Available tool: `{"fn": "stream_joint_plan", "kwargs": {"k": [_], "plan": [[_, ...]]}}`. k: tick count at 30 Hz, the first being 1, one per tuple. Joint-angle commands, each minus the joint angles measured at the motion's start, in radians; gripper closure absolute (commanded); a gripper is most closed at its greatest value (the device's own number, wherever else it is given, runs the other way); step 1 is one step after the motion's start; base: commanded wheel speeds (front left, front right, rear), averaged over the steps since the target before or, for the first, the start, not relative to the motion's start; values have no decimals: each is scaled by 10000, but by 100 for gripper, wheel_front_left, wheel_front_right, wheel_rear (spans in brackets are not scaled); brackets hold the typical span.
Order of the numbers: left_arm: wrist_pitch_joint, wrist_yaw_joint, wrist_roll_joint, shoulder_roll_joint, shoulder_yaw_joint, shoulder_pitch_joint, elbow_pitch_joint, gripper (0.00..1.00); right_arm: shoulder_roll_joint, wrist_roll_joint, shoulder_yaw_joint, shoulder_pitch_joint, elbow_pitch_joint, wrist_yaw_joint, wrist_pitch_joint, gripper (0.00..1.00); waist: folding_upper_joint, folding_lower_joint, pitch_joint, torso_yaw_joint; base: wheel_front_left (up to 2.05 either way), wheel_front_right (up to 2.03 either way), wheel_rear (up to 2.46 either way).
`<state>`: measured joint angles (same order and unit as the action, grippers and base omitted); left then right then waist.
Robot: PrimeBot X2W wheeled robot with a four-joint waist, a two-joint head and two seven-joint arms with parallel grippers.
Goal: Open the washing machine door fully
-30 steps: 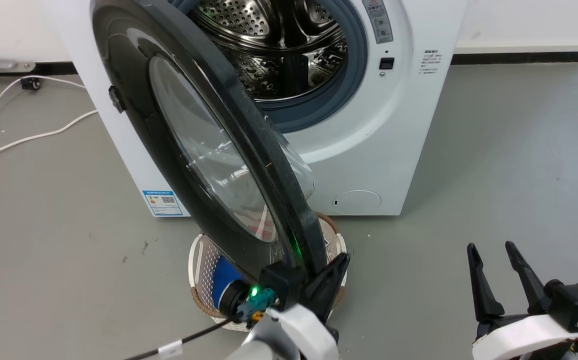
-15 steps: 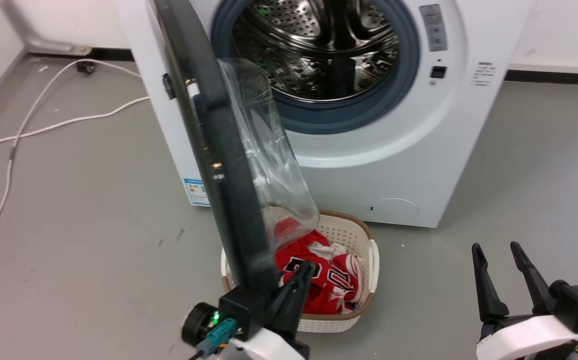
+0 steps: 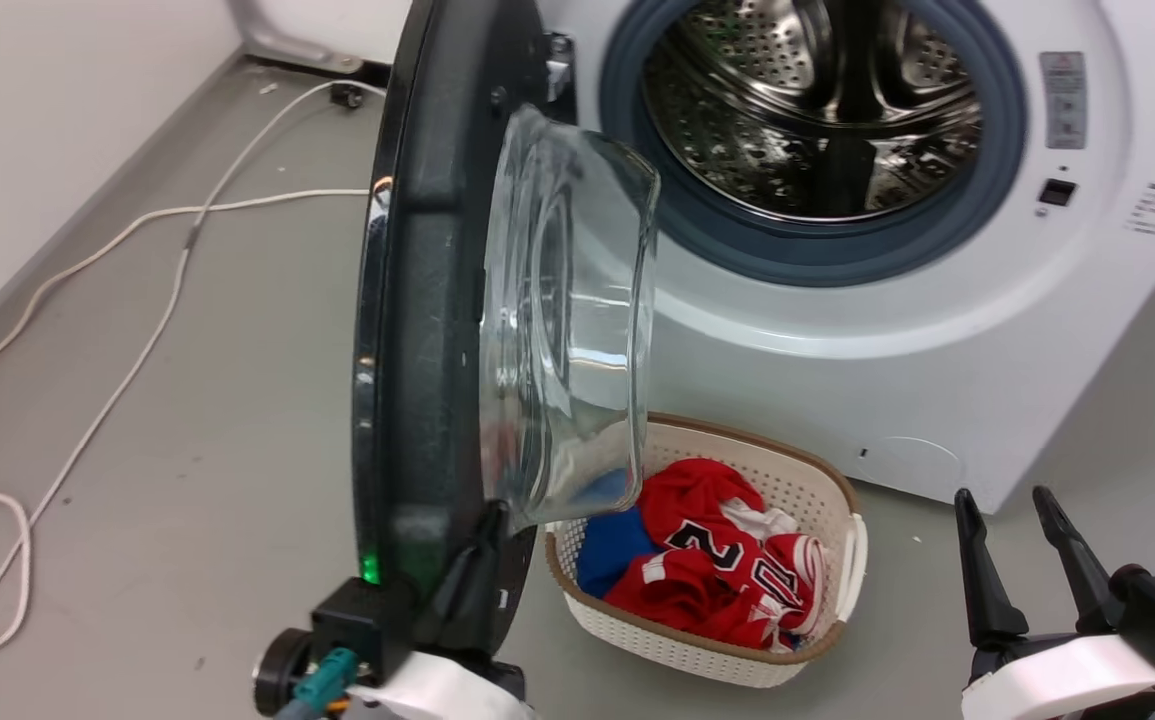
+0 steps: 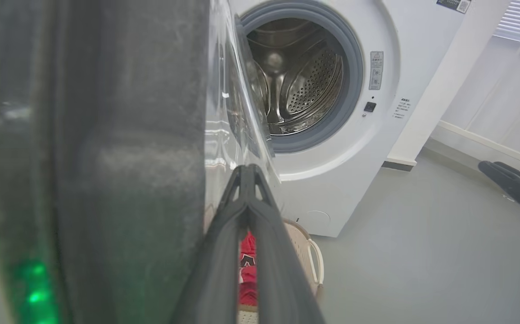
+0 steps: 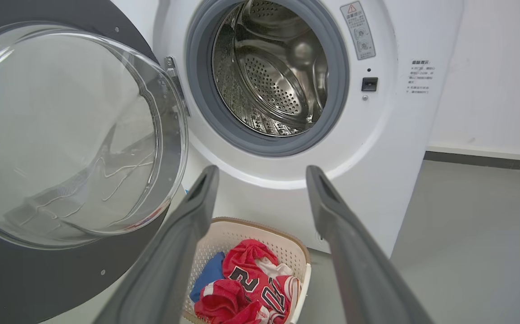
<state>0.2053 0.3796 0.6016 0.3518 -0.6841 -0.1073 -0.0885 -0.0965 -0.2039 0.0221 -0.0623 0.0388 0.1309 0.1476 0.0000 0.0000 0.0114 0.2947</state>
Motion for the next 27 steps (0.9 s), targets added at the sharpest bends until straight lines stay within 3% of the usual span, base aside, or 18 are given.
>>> {"fn": "stream_joint_plan", "kwargs": {"k": [1, 8, 11, 17, 27], "plan": [[115, 81, 89, 149, 261, 73, -57, 100, 6, 31, 6, -33, -47, -3, -26, 0, 0, 0, 19, 363, 0, 0, 0], [387, -161, 473, 811, 1304, 212, 236, 100, -33, 97, -77, 132, -183, -3, -96, 0, 0, 0, 201, 710, 0, 0, 0], [486, -458, 516, 1121, 1738, -62, 526, 100, -80, 75, -120, 206, -228, -3, -113, 0, 0, 0, 335, 693, 0, 0, 0], [568, -1080, 805, 1609, 2739, -572, 1622, 100, -159, -38, -216, 350, -192, -3, -117, 0, 0, 0, 605, 339, 0, 0, 0], [597, -1655, 1085, 2015, 4848, -990, 3140, 100, -294, -136, -221, 674, -135, -3, -51, 0, 0, 0, 1148, -290, 0, 0, 0]]}}
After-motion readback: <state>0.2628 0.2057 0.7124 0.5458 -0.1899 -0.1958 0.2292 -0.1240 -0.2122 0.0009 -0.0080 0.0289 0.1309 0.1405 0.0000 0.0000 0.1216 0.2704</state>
